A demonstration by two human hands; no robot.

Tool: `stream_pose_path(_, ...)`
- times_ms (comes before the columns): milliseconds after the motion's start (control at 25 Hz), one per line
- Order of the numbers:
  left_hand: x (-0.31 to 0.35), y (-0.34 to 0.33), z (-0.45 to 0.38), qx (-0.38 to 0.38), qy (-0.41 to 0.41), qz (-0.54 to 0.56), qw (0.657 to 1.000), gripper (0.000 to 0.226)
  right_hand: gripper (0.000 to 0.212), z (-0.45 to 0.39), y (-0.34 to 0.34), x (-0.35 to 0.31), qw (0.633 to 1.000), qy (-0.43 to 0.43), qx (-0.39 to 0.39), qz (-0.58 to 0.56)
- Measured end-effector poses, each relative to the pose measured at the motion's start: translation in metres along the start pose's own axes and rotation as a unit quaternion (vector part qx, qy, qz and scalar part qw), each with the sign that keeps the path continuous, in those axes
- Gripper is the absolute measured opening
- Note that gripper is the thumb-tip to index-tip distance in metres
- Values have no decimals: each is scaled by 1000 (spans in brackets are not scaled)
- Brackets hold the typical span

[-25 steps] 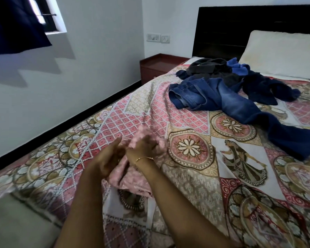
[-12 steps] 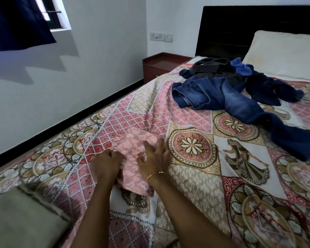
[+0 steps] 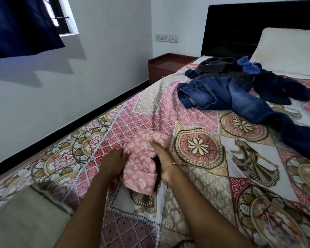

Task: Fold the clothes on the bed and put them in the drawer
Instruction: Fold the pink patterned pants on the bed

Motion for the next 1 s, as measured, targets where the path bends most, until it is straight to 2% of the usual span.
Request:
stream_pose_path(80,3,4,7,8,-5,40,999,43,56,6,-5,-3,1000,4,-10,-1)
stream_pose_path(160,5,12,18,-5,47,166,985,40,43,16,-10,-9,998,-23,-49,-24)
stream_pose_path(200,5,18,24,-16,91,253,963,38,39,23,-12,-13,996,-39,-72,-39)
stream_pose_path(240,6,24,32,-37,146,343,927,38,35,32,-11,-19,995,-45,-79,-51)
stream_pose_path(320,7,33,54,-101,248,495,826,47,33,48,-10,-32,991,-41,-88,-94)
stream_pose_path(360,4,36,65,-114,281,574,761,55,33,57,-11,-38,988,-37,-96,-116)
stream_pose_path(440,-8,40,86,-71,305,735,602,80,35,79,-15,-41,980,-38,-114,-160)
stream_pose_path(480,-13,41,98,-38,302,800,517,100,36,88,-19,-39,976,-41,-116,-177)
stream_pose_path(520,-14,43,111,-19,291,839,459,117,36,97,-22,-34,975,-42,-114,-186)
stream_pose_path(560,-14,44,123,-7,277,856,436,123,36,104,-26,-28,976,-41,-107,-187)
stream_pose_path(640,-5,52,142,3,274,842,464,117,37,122,-33,-10,979,-49,-109,-164)
stream_pose_path(720,-4,66,157,4,317,811,492,96,31,146,-40,5,978,-58,-140,-140)
stream_pose_path(760,-9,75,164,10,336,795,505,77,27,156,-43,10,976,-58,-158,-135)
stream_pose_path(840,-31,97,178,73,364,763,529,30,23,169,-51,18,970,-51,-191,-141)
stream_pose_path(880,-42,107,181,101,370,751,537,24,28,173,-53,19,966,-48,-205,-148)
stream_pose_path(1000,-91,134,204,158,385,682,601,20,60,170,-56,40,966,-101,-201,-129)
Point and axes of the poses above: each hand's wrist, its own z-axis away from the middle knuckle, its own y-axis out of the back of the hand, x = y × z, the point moved 4 cm from there along -z, towards the middle knuckle, and after that the axes turned 14 degrees about x, right-handed, at the moved point
